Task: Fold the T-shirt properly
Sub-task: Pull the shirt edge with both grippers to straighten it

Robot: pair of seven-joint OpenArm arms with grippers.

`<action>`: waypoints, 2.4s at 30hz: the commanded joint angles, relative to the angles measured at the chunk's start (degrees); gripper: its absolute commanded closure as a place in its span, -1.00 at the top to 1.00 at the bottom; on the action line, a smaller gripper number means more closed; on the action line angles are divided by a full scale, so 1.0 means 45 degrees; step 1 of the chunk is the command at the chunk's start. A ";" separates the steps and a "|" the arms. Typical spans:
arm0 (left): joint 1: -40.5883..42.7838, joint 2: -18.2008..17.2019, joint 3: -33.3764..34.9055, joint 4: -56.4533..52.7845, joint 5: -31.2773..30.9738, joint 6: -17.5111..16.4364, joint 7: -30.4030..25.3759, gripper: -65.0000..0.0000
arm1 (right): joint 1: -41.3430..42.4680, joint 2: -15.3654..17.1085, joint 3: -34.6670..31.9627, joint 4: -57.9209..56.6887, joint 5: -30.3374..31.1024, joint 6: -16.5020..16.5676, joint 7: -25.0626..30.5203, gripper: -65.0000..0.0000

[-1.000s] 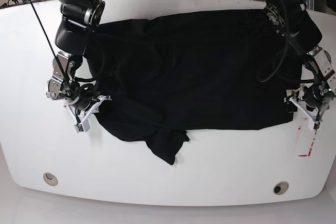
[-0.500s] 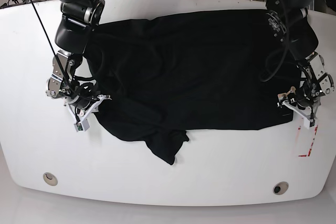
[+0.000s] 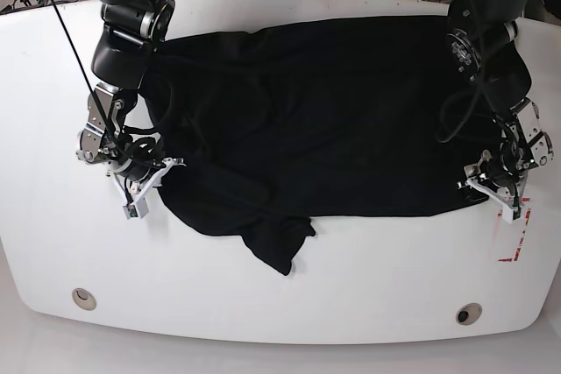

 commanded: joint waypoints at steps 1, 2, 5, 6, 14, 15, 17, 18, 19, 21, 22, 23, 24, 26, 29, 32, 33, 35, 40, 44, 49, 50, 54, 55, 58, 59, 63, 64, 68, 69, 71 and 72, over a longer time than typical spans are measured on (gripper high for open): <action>-0.0200 -0.0044 0.0036 0.0044 0.0051 -0.0063 0.0265 -0.61 | 0.0284 0.0161 0.0014 0.0221 -0.0038 0.0022 -0.0004 -1.00; -0.0220 -0.0044 0.0055 0.0044 0.0051 -0.0063 0.0245 -0.79 | 0.0284 0.0200 0.0014 0.0260 -0.0057 0.0022 -0.0004 -1.00; -0.0259 -0.0044 0.0075 0.0064 0.0070 -0.0083 0.0245 -0.91 | 0.0284 0.0337 -0.0005 0.0690 -0.0057 0.0022 -0.0004 -1.00; -0.0337 -0.0044 0.0133 0.0084 0.0070 -0.0083 0.0245 -0.91 | 0.0284 0.0317 -0.0005 0.0846 -0.0077 0.0022 -0.0024 -1.00; -0.0083 -0.0024 0.0720 0.2311 0.0070 -0.0825 0.0440 -0.93 | 0.0304 0.0337 -0.0005 0.2741 -0.0018 0.0022 -0.1177 -1.00; -0.0005 -0.0024 0.0720 0.2565 0.0070 -0.0903 0.0538 -0.93 | 0.0304 0.0337 -0.0005 0.2956 -0.0018 0.0022 -0.1294 -1.00; 0.0093 -0.0005 0.0720 0.3287 0.0070 -0.1196 0.0948 -0.93 | 0.0304 0.0356 -0.0005 0.3484 -0.0018 0.0022 -0.1685 -1.00; 0.0132 -0.0005 0.0720 0.3522 0.0070 -0.1274 0.1105 -0.93 | 0.0304 0.0376 -0.0005 0.3640 -0.0018 0.0022 -0.1841 -1.00; 0.0132 0.0054 0.0720 0.3815 0.0070 -0.1372 0.1339 -0.93 | 0.0304 0.0395 -0.0005 0.3835 -0.0018 0.0022 -0.2017 -1.00; 0.0151 0.0191 0.0720 0.4225 0.0070 -0.1528 0.1652 -0.93 | 0.0304 0.0395 -0.0005 0.4148 -0.0018 0.0022 -0.2271 -1.00; 0.0151 0.0249 0.0720 0.4479 0.0070 -0.1626 0.1788 -0.93 | 0.0284 0.0395 -0.0005 0.4343 -0.0018 0.0022 -0.2407 -1.00; 0.0151 0.0269 0.0720 0.4714 0.0109 -0.1724 0.1906 -0.93 | 0.0284 0.0415 -0.0005 0.4539 -0.0018 0.0022 -0.2505 -1.00; 0.0171 0.0269 0.0720 0.4968 0.0109 -0.1821 0.2042 -0.93 | 0.0265 0.0415 -0.0005 0.4754 -0.0018 0.0022 -0.2661 -1.00; 0.0386 0.0269 0.0720 0.5339 0.0090 -0.2017 0.2335 -0.93 | 0.0167 0.0395 0.0014 0.5125 -0.0018 0.0022 -0.2915 -1.00; 0.0718 0.0327 0.0720 0.6022 0.0070 -0.2359 0.2687 -0.93 | -0.0204 0.0415 0.0014 0.5769 0.0001 0.0022 -0.3247 -1.00; 0.0913 0.0503 0.0720 0.6941 0.0070 -0.2359 0.2980 -0.93 | -0.0536 0.0415 0.0014 0.6668 0.0001 0.0022 -0.3521 -1.00; 0.1050 0.0542 0.0720 0.7292 0.0070 -0.2359 0.3136 -0.93 | -0.0692 0.0395 0.0034 0.6981 0.0001 0.0022 -0.3697 -1.00; 0.1382 0.0620 0.0720 0.7878 0.0070 -0.2359 0.3508 -0.93 | -0.0907 0.0395 0.0034 0.7489 0.0021 0.0022 -0.4068 -1.00; 0.2007 0.0718 0.0720 0.9422 0.0070 -0.2359 0.4270 -0.93 | -0.1474 0.0415 0.0073 0.8680 0.0646 0.0022 -0.4752 -1.00; 0.2457 0.1089 0.0720 1.0750 0.0070 -0.2359 0.5168 -0.93 | -0.2001 0.0473 0.0092 0.9559 0.1173 0.0022 -0.5221 -1.00; 0.3258 0.1148 0.0720 1.2313 0.0070 -0.2359 0.6184 -0.92 | -0.2705 0.0669 0.0092 1.0517 0.1564 0.0022 -0.5768 -1.00; 0.3375 0.1148 0.0720 1.2489 0.0070 -0.2359 0.6301 -0.92 | -0.2802 0.0669 0.0092 1.0634 0.1603 0.0022 -0.5826 -1.00; 0.4195 0.1128 0.0720 1.3368 0.0070 -0.2359 0.6751 -0.92 | -0.3486 0.0630 0.0112 1.1064 0.1818 0.0022 -0.5885 -1.00; 0.4449 0.1109 0.0720 1.3563 0.0070 -0.2359 0.6829 -0.92 | -0.3642 0.0630 0.0112 1.1122 0.1818 0.0022 -0.5885 -1.00; 0.5035 0.1089 0.0661 1.4032 0.0070 -0.2359 0.6965 -0.92 | -0.4131 0.0610 0.0483 1.1142 0.1818 0.0022 -0.5885 -1.00; 0.5172 0.1089 0.0661 1.4149 0.0070 -0.2359 0.7005 -0.92 | -0.4228 0.0590 0.0659 1.1161 0.1818 0.0022 -0.5885 -1.00; 0.6071 0.1070 0.0641 1.4775 0.0070 -0.2359 0.7200 -0.91 | -0.4775 0.0415 0.1401 1.1161 0.2033 0.0022 -0.5885 -1.00; 0.6207 0.1070 0.0641 1.4814 0.0070 -0.2359 0.7200 -0.91 | -0.4893 0.0395 0.1499 1.1161 0.2131 0.0022 -0.5885 -1.00; 0.6930 0.0659 0.0641 1.4853 0.0070 -0.2359 0.7180 -0.91 | -0.5596 0.0434 0.1831 1.1161 0.2971 0.0022 -0.5885 -1.00; 0.7028 0.0620 0.0641 1.4853 0.0070 -0.2359 0.7180 -0.91 | -0.5694 0.0434 0.1850 1.1161 0.3068 0.0022 -0.5885 -1.00; 0.7302 0.0620 0.0641 1.4853 0.0070 -0.2359 0.7180 -0.91 | -0.6006 0.0434 0.1870 1.1161 0.3322 0.0022 -0.5885 -1.00; 0.7419 0.0620 0.0641 1.4853 0.0070 -0.2359 0.7180 -0.91 | -0.6123 0.0434 0.1870 1.1161 0.3381 0.0022 -0.5885 -1.00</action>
